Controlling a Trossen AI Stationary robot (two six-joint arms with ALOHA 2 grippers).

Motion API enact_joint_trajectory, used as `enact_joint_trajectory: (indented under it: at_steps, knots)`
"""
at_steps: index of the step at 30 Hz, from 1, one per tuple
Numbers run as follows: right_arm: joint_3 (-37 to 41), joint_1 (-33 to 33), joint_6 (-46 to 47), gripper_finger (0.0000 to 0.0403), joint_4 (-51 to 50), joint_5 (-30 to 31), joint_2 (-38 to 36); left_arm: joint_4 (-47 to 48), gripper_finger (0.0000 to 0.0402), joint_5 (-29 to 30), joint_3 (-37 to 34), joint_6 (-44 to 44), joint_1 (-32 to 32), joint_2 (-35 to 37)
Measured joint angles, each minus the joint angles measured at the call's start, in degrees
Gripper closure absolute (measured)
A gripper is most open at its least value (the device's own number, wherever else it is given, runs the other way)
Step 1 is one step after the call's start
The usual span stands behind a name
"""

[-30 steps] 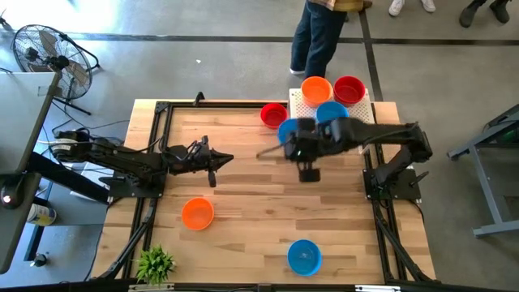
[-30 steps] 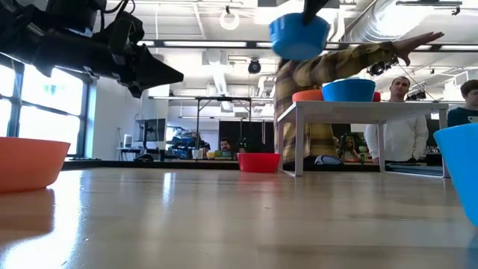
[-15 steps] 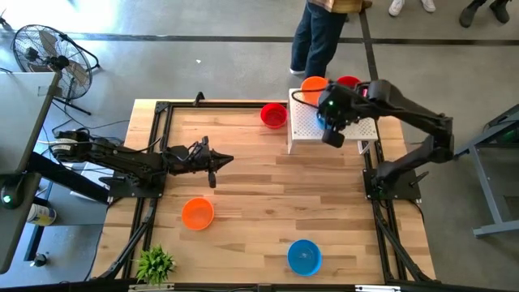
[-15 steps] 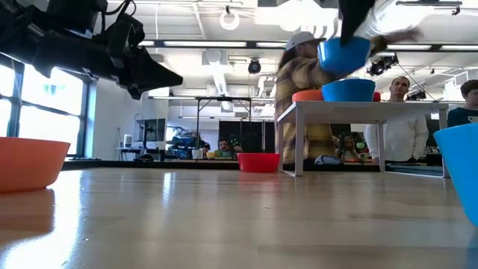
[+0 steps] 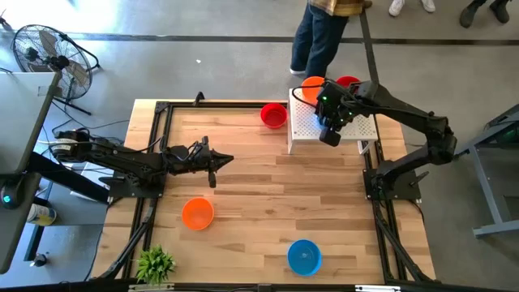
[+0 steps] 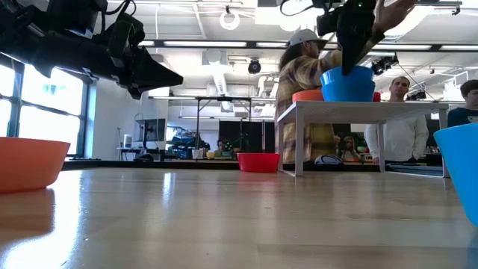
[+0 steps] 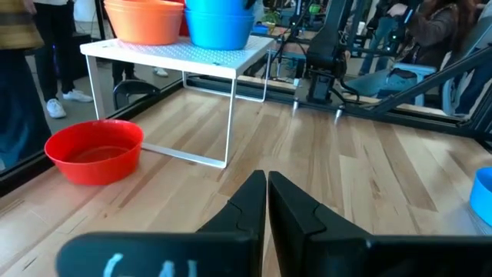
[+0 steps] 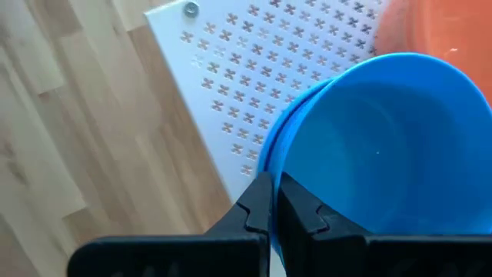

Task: Pick & Place Mini bowls
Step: Stack the blue bowl on the stacked blue bowls on the shelf, then stack the orange bowl on the stacked orange bowls on the shelf

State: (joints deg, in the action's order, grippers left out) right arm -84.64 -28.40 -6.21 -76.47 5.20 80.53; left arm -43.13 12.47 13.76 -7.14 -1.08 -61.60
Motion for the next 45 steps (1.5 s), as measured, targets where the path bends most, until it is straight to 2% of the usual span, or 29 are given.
enact_joint_trajectory:
  at_steps: [8,22,31,36,40,42,45]
  knots:
    - [0.07,-0.13,0.19,0.0386,0.22,0.28,0.11,0.02,0.0386,0.0,0.0,0.0,0.0,-0.02]
    - [0.07,-0.15,0.39,0.0334,0.09,0.38,0.13,0.02,0.0386,0.0,0.0,0.0,0.0,-0.02]
    - [0.07,-0.14,-0.54,0.0368,0.72,0.38,-0.52,0.06,0.0386,0.0,0.0,-0.02,0.0,-0.02]
    - [0.07,-0.13,-1.35,0.0398,3.56,0.28,-3.89,0.69,0.0386,0.0,0.02,-0.02,-0.02,-0.02]
    - [0.07,-0.12,-1.0,0.0398,4.77,-0.73,-7.36,0.96,0.0386,0.0,0.02,-0.02,-0.02,-0.04]
    - [0.91,0.38,-0.27,0.0398,7.27,-2.21,-9.35,1.0,0.0386,-0.01,0.02,-0.02,0.0,-0.04]
    - [6.39,2.17,-0.25,0.0402,14.75,-4.99,-13.62,1.34,0.0386,-0.02,0.02,-0.02,-0.01,-0.04]
